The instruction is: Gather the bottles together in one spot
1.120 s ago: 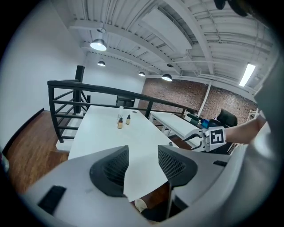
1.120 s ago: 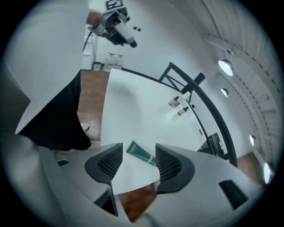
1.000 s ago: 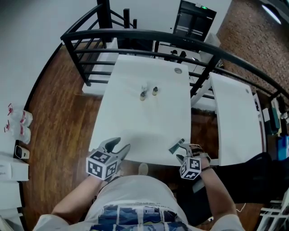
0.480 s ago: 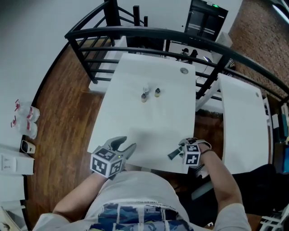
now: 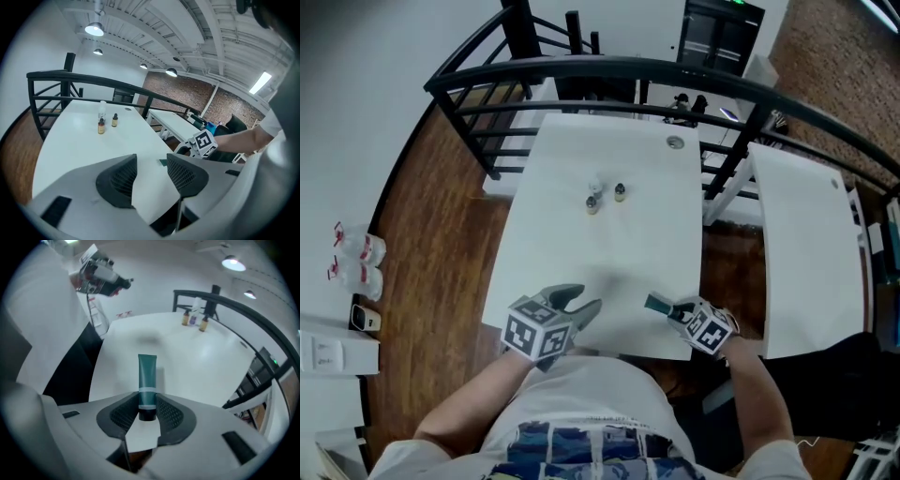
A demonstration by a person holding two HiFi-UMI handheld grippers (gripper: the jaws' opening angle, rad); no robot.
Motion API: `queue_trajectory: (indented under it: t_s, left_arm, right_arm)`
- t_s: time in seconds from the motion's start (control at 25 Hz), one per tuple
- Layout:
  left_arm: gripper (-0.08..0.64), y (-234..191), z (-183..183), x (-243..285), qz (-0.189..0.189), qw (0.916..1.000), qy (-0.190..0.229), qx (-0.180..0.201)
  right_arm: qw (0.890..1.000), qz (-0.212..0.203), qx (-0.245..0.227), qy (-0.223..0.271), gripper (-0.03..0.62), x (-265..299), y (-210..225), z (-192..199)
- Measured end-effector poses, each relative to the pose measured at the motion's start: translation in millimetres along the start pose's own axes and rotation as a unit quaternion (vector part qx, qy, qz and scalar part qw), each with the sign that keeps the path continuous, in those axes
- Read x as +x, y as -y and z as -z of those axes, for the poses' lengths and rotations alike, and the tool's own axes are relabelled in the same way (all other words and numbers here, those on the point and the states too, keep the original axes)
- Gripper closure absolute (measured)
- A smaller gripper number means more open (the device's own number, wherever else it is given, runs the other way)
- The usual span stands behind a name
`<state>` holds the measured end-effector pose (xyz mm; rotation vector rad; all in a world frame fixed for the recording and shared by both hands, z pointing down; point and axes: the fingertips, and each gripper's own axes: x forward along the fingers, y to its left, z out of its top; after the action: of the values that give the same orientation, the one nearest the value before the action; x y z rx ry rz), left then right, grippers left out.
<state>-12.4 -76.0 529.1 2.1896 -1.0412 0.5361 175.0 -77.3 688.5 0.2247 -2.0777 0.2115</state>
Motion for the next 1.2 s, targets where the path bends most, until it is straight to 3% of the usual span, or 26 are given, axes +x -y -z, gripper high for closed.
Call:
queue_trajectory:
  t_s: [0.12, 0.24, 0.36, 0.48, 0.68, 0.8, 1.04, 1.12, 1.16, 1.2]
  left_arm:
    - [0.376, 18, -7, 13, 0.047, 0.9985, -0.005, -0.026]
    - [0.376, 35, -22, 27, 0.083, 0.9957, 0.003, -0.042]
    - [0.376, 45, -35, 40, 0.098, 0.9941, 0.003, -0.046]
    - [0.376, 45, -43, 51, 0.085, 0.9957, -0.001, -0.038]
    - [0.492, 62, -49, 60, 0.098, 0.9948, -0.013, -0.023]
    - [0.500, 71, -53, 64, 0.116, 0.9929, -0.013, -0.021]
    - [0.483, 92, -55, 72, 0.159, 0.9839, -0.022, -0.079]
    - [0.410, 97, -51, 75, 0.158, 0.9845, -0.027, -0.072]
    - [0.412, 98, -50, 76, 0.154, 0.9856, -0.026, -0.064]
    - [0.460, 98, -50, 75, 0.148, 0.9871, -0.024, -0.057]
  right_arm:
    - [0.991, 0.058, 0.064, 0.101, 0.463, -27, -6, -44]
    - [0.974, 0.128, 0.072, 0.174, 0.463, -55, -16, -86]
    - [0.956, 0.189, 0.067, 0.213, 0.462, -73, -22, -113]
    - [0.944, 0.232, 0.058, 0.227, 0.462, -84, -25, -125]
    - [0.931, 0.270, 0.073, 0.235, 0.463, -97, -26, -120]
    - [0.922, 0.287, 0.084, 0.245, 0.463, -102, -25, -116]
    - [0.908, 0.304, 0.083, 0.274, 0.463, -120, -25, -111]
    - [0.906, 0.305, 0.081, 0.281, 0.464, -121, -26, -112]
    - [0.906, 0.305, 0.080, 0.284, 0.464, -121, -26, -112]
    - [0.905, 0.305, 0.080, 0.285, 0.464, -120, -25, -112]
